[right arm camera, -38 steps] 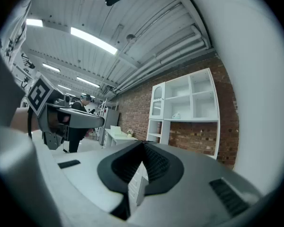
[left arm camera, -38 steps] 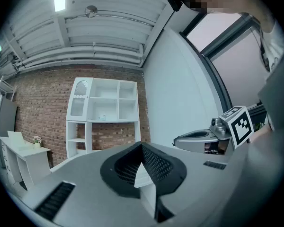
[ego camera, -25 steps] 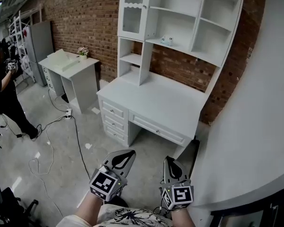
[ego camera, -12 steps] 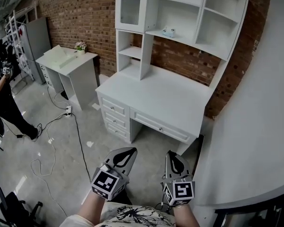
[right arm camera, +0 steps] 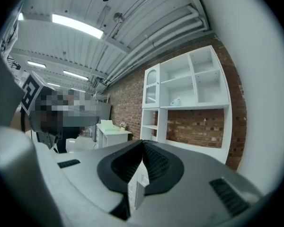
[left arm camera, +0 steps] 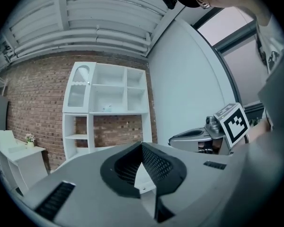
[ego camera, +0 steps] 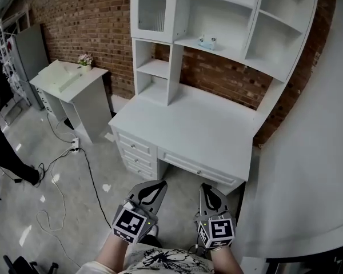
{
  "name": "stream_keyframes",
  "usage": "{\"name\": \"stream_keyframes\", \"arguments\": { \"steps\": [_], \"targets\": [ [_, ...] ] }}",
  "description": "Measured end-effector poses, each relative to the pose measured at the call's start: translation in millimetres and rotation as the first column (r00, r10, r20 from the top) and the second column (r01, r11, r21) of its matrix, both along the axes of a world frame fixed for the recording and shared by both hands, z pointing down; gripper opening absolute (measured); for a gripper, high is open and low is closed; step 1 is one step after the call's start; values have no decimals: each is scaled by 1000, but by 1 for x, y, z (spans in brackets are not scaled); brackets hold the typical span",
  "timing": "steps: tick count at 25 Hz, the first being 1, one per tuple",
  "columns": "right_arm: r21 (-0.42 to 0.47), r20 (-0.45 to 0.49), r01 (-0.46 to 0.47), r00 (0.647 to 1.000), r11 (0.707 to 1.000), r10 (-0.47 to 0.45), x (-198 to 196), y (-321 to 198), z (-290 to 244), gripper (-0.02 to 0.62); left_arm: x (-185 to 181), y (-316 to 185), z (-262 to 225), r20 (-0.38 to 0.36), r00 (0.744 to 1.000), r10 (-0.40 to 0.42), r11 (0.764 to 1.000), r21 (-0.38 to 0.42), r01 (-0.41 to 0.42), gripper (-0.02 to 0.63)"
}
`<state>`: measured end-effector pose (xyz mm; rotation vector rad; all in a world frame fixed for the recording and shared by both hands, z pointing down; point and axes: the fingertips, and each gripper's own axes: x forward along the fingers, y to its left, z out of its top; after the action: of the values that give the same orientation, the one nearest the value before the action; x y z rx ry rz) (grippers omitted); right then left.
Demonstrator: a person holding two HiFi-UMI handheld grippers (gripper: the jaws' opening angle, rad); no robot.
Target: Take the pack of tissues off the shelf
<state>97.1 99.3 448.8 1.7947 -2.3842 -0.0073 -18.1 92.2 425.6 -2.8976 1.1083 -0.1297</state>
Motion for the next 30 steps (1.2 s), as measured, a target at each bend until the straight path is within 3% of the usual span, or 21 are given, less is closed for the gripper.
{"name": "stream_keyframes", "arguments": {
  "steps": [8, 12, 17, 22, 30],
  "targets": [
    [2, -8, -49, 999, 999, 49, -27, -116, -5, 6, -41, -126, -5, -19, 1000, 11, 1000, -12, -12, 14],
    [21, -10, -60, 998, 998, 60, -37, -166, -5, 7, -55, -171, 0, -9, 1000, 25, 1000, 3, -25, 14],
    [-8, -1, -58, 998, 998, 58, -42, -207, 12, 7, -70, -214, 17, -11, 1000, 5, 999, -44, -5, 14],
    [-13, -3, -73, 997, 997, 73, -29, -240, 16, 7, -62, -248, 24, -21, 1000, 5, 998, -63, -7, 14],
    [-10, 5, -48, 999, 999, 48, 7, -314, 12, 8, -21, -322, 19, -16, 1000, -12, 998, -54, 11, 14]
  ]
}}
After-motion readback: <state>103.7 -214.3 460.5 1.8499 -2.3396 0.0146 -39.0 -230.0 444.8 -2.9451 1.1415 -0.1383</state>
